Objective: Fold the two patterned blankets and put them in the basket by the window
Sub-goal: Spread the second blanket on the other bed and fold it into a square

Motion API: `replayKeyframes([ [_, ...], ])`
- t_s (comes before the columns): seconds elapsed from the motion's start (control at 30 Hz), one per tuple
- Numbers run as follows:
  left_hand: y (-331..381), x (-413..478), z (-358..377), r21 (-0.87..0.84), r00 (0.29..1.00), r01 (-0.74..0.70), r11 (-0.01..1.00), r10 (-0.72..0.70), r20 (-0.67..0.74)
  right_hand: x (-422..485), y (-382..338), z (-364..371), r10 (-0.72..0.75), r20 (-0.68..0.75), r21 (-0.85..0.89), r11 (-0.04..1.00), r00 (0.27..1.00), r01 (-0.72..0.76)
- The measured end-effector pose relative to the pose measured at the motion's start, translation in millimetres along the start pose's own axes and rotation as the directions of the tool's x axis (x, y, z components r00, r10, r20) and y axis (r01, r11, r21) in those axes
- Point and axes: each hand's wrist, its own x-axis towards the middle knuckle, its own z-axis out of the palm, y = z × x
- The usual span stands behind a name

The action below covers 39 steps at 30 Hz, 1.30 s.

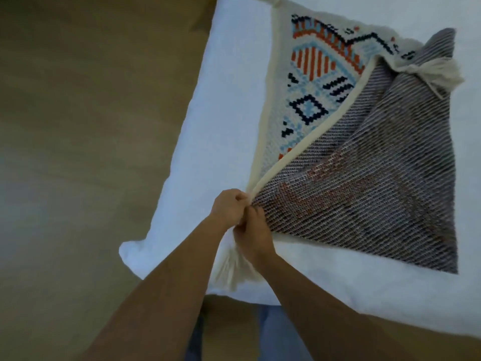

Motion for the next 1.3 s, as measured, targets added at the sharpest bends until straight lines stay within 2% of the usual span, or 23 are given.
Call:
replayKeyframes([
  [0.13,0.5,0.4,-21.7,0.099,0.990,-0.005,0.995,-0.009,0.140,-6.2,-3.4,8.6,0.130,-0.056,-0.108,0.985,0.990,-0.135],
  [0.23,15.1,7.5,-35.2,0.195,0.980,-0.027,0.980,-0.012,0.198,-12.2,-3.3,-2.4,0.204,-0.003,-0.361,0.913,0.979,-0.192],
  [0.3,33.9,18.8,-33.1,0.276,0.967,-0.071,0.959,-0.001,0.254,-14.0,-4.0,-7.9,0.253,0.007,-0.406,0.885,0.967,-0.229],
  [0.33,43.9,26.0,-29.0,0.307,0.960,-0.098,0.947,0.009,0.279,-13.3,-3.9,-7.7,0.263,0.020,-0.371,0.898,0.965,-0.237],
  [0.4,60.6,37.7,-21.4,0.376,0.950,-0.167,0.912,0.047,0.307,-8.9,-5.5,-2.3,0.297,0.047,-0.176,0.942,0.954,-0.285],
  [0.5,80.6,51.3,-6.5,0.537,0.900,-0.333,0.775,0.092,0.425,1.0,-7.1,-2.6,0.414,0.022,0.072,0.907,0.910,-0.415],
  [0.7,105.6,68.1,0.0,0.633,0.802,-0.529,0.565,0.087,0.591,21.7,-15.2,-14.5,0.545,-0.028,0.137,0.832,0.838,-0.537],
  [0.87,123.3,89.7,-5.4,0.622,0.666,-0.723,0.300,0.065,0.743,57.0,-23.1,-30.6,0.640,-0.148,0.241,0.763,0.754,-0.600],
  [1.07,153.0,136.1,-35.6,0.489,0.502,-0.858,0.158,0.054,0.863,107.3,-46.7,-46.7,0.727,-0.285,0.321,0.687,0.625,-0.652],
  [1.13,168.9,160.8,-56.2,0.425,0.428,-0.901,0.080,0.013,0.904,126.5,-60.5,-60.9,0.772,-0.320,0.413,0.635,0.549,-0.653],
  [1.2,190.4,193.2,-81.7,0.407,0.407,-0.913,0.006,-0.017,0.913,148.0,-74.3,-78.2,0.807,-0.334,0.470,0.590,0.487,-0.656],
  [1.3,226.8,234.0,-108.7,0.436,0.440,-0.896,-0.078,-0.033,0.897,173.3,-93.3,-95.6,0.842,-0.361,0.525,0.538,0.400,-0.659],
])
